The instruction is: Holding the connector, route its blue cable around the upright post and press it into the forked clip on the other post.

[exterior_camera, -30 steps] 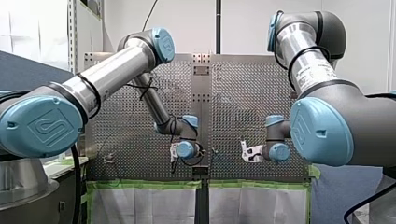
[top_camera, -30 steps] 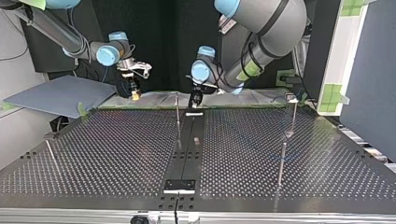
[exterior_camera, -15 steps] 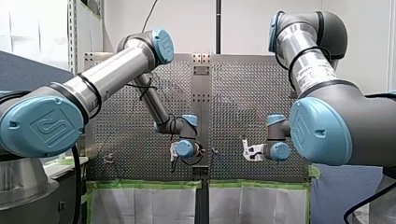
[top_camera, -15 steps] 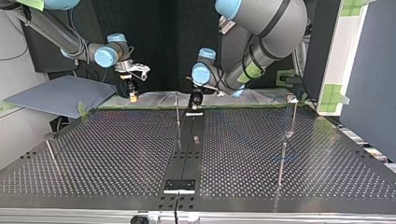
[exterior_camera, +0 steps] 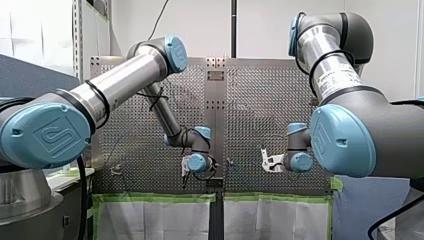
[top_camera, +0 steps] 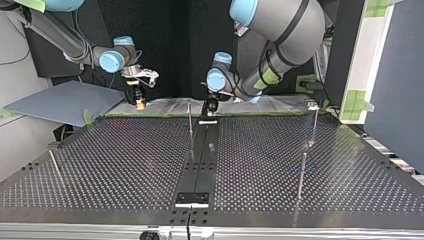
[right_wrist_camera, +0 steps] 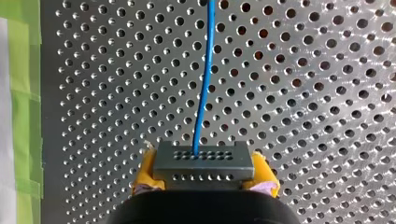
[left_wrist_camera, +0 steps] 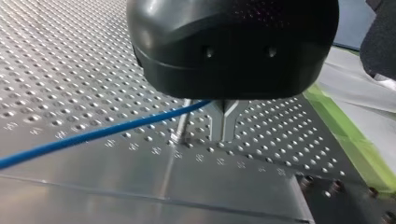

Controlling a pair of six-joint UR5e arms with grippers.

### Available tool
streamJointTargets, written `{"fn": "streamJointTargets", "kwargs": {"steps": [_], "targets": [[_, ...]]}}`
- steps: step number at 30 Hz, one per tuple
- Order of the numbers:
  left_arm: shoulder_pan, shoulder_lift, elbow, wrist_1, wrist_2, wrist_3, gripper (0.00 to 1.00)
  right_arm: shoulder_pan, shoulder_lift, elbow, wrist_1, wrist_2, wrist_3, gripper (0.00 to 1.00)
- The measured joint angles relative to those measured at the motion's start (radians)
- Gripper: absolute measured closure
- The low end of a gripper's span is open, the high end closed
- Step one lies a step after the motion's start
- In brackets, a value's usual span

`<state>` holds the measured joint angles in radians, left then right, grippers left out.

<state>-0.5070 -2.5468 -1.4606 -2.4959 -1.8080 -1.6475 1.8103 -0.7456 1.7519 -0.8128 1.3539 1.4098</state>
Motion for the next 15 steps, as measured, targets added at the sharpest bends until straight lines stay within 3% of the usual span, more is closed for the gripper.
{"fn": "streamJointTargets", "kwargs": {"steps": [11,15], "targets": [[0.012,-0.010,0.012,-0.008,0.003,-0.006,1.00,-0.003,0.005,-0.008,0.003,0.006,0.004,1.00],[0.014,-0.010,0.013,-0.008,0.003,-0.007,1.00,-0.003,0.033,-0.033,0.024,0.018,-0.003,1.00]]}}
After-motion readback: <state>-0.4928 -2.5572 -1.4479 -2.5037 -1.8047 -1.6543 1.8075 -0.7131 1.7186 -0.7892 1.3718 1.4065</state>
